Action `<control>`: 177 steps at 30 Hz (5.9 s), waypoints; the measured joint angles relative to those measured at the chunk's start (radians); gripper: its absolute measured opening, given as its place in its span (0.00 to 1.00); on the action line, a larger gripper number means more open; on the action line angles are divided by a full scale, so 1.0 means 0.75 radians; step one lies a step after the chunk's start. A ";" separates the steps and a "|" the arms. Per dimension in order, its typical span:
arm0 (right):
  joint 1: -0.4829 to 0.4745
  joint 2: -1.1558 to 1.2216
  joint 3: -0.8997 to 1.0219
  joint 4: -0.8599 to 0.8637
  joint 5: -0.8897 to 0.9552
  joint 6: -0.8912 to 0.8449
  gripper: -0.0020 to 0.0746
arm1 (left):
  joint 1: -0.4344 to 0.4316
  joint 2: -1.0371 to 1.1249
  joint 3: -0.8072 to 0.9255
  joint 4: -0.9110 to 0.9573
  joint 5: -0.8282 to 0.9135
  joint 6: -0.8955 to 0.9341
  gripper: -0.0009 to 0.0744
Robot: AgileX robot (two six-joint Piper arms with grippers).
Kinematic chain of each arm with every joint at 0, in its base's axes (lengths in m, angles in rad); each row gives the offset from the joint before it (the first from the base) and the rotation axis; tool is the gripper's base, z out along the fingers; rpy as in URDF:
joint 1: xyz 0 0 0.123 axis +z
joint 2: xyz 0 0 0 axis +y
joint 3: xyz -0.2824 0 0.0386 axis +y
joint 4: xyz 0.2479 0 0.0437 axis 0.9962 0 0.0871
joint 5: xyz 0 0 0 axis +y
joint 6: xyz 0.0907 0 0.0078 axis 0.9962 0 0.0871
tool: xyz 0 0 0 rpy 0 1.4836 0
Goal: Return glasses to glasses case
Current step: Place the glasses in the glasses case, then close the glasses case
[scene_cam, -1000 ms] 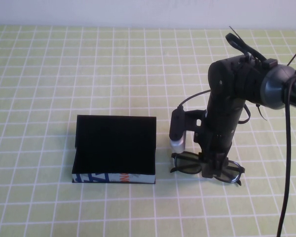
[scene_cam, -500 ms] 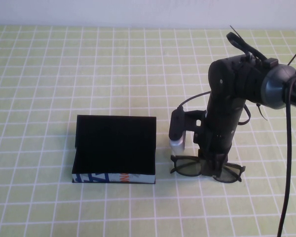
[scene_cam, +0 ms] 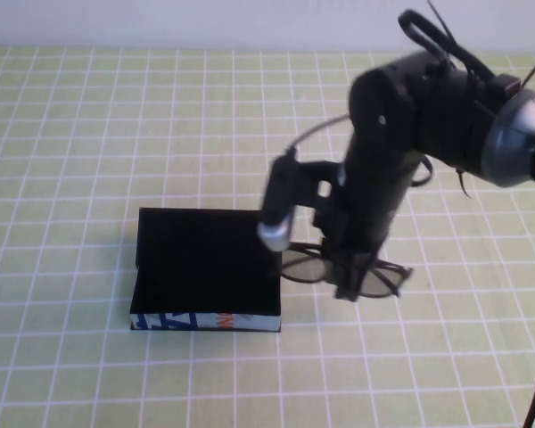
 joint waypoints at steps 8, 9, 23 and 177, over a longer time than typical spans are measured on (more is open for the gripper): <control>0.251 0.070 -0.265 0.005 0.016 0.044 0.12 | 0.000 0.000 0.000 0.000 0.000 0.000 0.01; 0.268 0.099 -0.294 0.003 0.016 0.047 0.12 | 0.000 0.000 0.000 0.000 0.000 0.000 0.01; 0.333 0.420 -0.620 -0.118 0.019 0.112 0.11 | 0.000 0.000 0.000 0.000 0.000 0.000 0.01; -0.147 0.269 -0.696 0.405 0.044 0.570 0.01 | -0.412 1.849 -0.824 -1.340 0.282 0.956 0.01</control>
